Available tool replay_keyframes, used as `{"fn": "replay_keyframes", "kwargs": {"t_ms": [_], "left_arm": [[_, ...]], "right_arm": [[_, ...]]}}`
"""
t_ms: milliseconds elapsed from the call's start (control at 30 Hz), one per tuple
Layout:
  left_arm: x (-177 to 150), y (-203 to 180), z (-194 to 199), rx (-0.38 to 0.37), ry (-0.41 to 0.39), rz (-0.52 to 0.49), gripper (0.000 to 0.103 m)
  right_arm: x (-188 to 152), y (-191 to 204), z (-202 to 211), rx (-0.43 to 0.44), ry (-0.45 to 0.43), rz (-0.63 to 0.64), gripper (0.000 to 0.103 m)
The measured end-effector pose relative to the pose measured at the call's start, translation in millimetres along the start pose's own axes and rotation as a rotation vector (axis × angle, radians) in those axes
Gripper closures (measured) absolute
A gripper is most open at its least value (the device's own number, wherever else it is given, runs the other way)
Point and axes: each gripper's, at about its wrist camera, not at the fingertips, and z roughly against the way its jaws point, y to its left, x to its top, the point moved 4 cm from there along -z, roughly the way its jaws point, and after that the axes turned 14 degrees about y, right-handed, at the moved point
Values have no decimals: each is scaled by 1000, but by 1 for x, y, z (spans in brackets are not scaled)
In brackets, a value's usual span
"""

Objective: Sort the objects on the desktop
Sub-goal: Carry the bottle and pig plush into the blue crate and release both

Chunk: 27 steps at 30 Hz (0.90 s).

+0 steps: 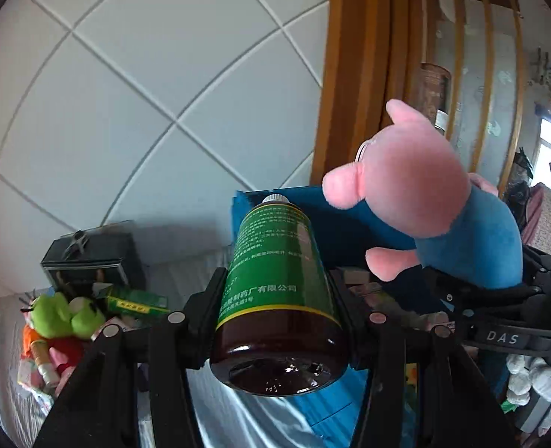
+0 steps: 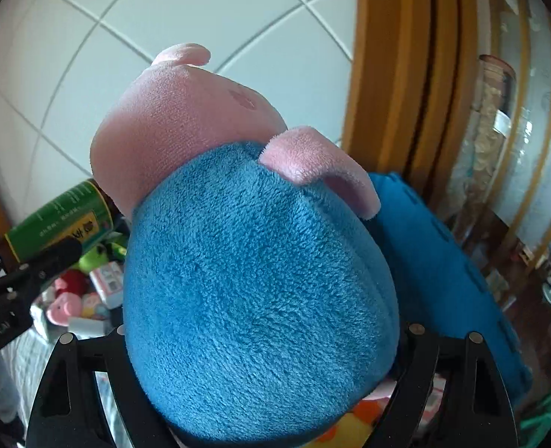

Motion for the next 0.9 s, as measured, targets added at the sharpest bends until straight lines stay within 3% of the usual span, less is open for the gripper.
{"fn": "replay_keyframes", "kwargs": {"t_ms": [133, 300, 467, 733, 800, 867, 900], "left_arm": [[31, -56, -55, -45, 99, -62, 52], [42, -102, -130, -40, 279, -100, 52], [41, -117, -190, -14, 436, -92, 52], [33, -119, -223, 3, 553, -88, 52], [32, -120, -220, 21, 538, -98, 45], [32, -122, -214, 24, 515, -106, 25], [32, -123, -214, 23, 509, -112, 22]], "right_arm": [[6, -70, -35, -45, 85, -67, 15], [7, -119, -101, -90, 207, -89, 15], [-5, -155, -145, -109, 314, -101, 15], [-17, -177, -187, -92, 457, -133, 11], [-20, -177, -189, -88, 481, -138, 10], [-24, -176, -188, -82, 493, -136, 8], [-25, -176, -186, -78, 492, -134, 5]]}}
